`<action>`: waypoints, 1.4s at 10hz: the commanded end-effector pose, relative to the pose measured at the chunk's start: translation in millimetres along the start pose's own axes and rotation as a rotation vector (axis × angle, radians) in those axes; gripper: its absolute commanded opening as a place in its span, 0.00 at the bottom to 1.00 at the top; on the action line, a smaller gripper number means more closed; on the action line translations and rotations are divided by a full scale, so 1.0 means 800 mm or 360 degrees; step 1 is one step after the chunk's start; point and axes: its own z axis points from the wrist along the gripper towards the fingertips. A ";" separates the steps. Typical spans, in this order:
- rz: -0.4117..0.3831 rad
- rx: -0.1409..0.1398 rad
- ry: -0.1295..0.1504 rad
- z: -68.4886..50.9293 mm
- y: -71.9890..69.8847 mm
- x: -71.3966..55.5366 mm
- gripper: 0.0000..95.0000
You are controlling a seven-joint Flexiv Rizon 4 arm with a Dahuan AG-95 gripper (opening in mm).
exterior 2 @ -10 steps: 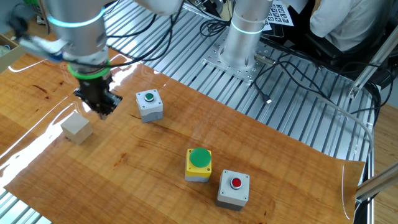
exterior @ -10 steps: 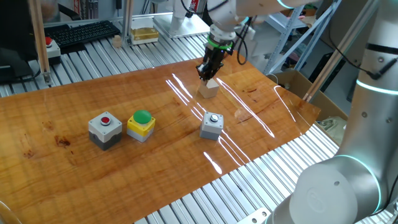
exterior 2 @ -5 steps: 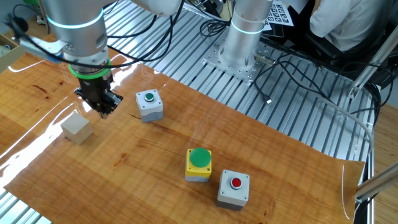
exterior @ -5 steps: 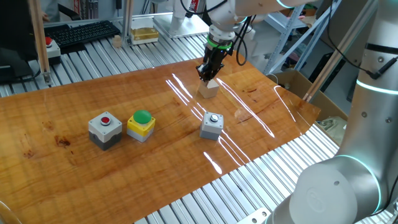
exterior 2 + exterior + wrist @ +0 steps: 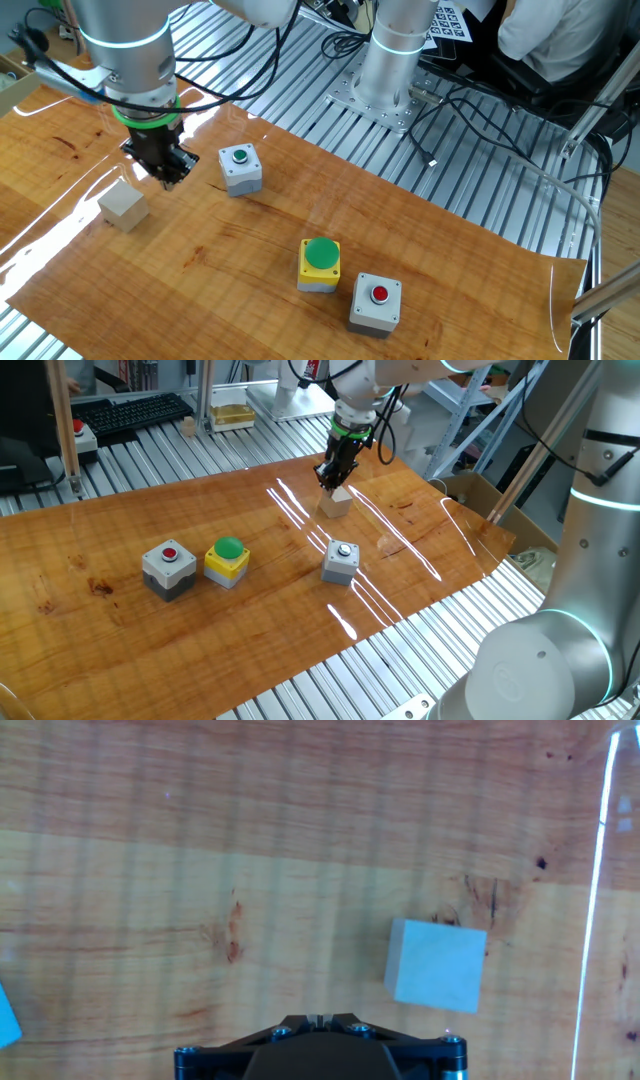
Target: Pick up the small block on the left and move it to the right
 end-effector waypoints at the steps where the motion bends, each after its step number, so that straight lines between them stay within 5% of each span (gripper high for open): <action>1: 0.0132 0.0046 0.0051 0.002 -0.002 -0.005 0.00; 5: 0.0409 0.0114 0.0095 0.002 -0.002 -0.005 0.00; 8: 0.0436 0.0089 0.0141 0.002 -0.002 -0.005 0.00; 11: 0.0337 0.0105 0.0120 0.002 -0.002 -0.005 0.00; 13: 0.0244 0.0129 0.0120 0.002 -0.006 -0.006 0.40; 14: 0.0242 0.0142 0.0112 0.004 -0.010 -0.007 0.40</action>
